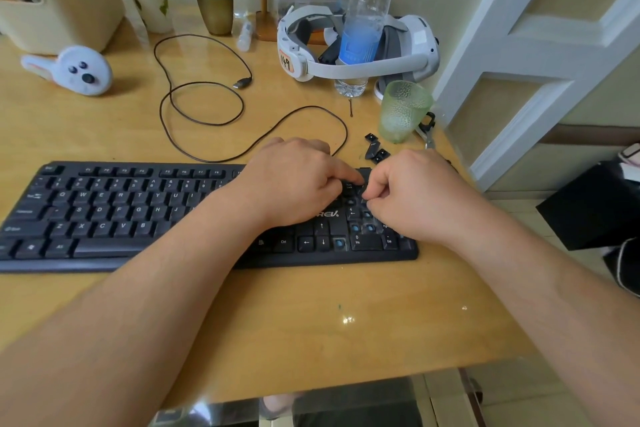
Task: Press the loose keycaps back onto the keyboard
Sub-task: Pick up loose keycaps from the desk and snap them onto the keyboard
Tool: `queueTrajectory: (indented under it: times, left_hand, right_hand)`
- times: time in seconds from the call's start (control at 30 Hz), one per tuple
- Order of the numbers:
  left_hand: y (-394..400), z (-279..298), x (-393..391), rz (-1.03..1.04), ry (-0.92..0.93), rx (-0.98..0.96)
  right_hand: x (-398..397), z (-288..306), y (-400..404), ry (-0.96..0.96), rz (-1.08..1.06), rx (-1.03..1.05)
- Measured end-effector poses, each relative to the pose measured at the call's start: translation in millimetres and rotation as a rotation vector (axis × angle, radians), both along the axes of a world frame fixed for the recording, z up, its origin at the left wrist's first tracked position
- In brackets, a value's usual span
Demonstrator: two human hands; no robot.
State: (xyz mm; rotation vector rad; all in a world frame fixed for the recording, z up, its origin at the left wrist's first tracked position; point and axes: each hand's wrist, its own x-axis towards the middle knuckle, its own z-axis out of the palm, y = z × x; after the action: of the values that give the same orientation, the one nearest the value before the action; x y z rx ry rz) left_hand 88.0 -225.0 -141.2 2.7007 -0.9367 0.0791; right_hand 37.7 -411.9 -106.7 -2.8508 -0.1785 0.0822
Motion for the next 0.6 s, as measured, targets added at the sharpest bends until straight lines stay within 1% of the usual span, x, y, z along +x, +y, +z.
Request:
queueTrajectory:
  times: [0.2,0.43,0.5,0.6]
  left_hand:
    - [0,1,-1,0.002,-0.001,0.008]
    - [1,2,-2,0.007,0.004,0.019]
    - [0,3,-3,0.01,0.003,0.022]
    - [1,2,-1,0.013,0.005,0.029]
  right_hand:
    - [-1,2,5,-0.004,-0.004,-0.083]
    - [-10,-5,10,-0.088,0.019,-0.152]
    - [-11,-6,7,-0.077,0.004,-0.106]
    - [-11,-4,-1,-0.036,-0.054,0.043]
